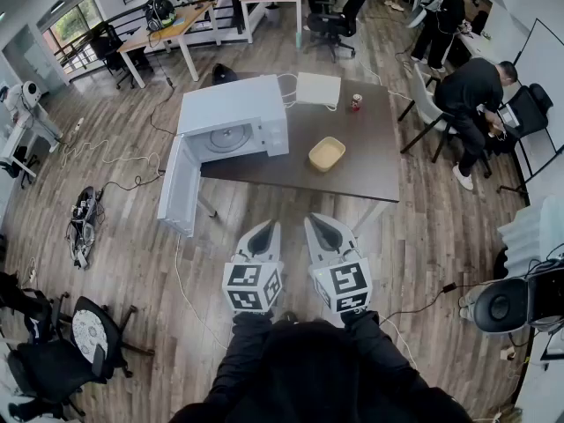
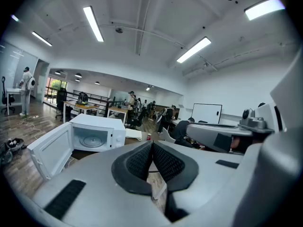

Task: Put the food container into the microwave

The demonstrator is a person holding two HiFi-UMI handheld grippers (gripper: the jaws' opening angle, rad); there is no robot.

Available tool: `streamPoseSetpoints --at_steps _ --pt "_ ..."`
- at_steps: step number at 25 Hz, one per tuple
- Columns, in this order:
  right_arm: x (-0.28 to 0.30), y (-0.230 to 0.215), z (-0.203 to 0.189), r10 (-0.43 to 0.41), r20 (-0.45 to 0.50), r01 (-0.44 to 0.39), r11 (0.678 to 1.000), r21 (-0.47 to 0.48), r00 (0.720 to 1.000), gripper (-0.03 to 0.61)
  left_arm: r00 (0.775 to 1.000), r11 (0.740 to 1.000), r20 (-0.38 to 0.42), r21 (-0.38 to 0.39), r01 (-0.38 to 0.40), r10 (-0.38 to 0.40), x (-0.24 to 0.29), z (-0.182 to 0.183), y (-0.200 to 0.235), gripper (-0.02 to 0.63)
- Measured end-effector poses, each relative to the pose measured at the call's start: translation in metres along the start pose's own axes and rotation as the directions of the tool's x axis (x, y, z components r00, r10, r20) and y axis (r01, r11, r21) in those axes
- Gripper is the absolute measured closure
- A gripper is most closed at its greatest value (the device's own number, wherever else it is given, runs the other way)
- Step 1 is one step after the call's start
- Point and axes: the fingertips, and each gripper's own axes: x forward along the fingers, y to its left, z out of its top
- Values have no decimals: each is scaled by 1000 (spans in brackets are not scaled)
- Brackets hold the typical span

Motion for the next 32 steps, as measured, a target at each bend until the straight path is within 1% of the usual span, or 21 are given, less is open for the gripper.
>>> streamPoseSetpoints --at_steps 6,13,19,26,30,32 --pt "15 4 -8 5 -2 -5 999 48 1000 555 1000 1000 -3 -5 2 -2 5 -4 14 580" --pt "28 21 -19 18 -34 -16 999 44 999 555 1000 999 -15 -32 -5 4 -1 -11 36 580" --pt "43 46 -39 40 -100 -37 999 38 994 555 999 998 -52 -58 -10 7 -8 -30 59 580" --pt "59 83 -51 108 -132 -108 994 5 985 555 997 996 -77 -86 -7 0 -14 -46 83 580" --pt "66 83 -58 96 -145 -94 995 22 985 555 995 994 -97 -110 -12 1 -13 -53 91 580" --pt "70 81 -58 107 -150 -102 994 43 983 555 995 993 -101 -114 -11 0 -11 -53 93 580"
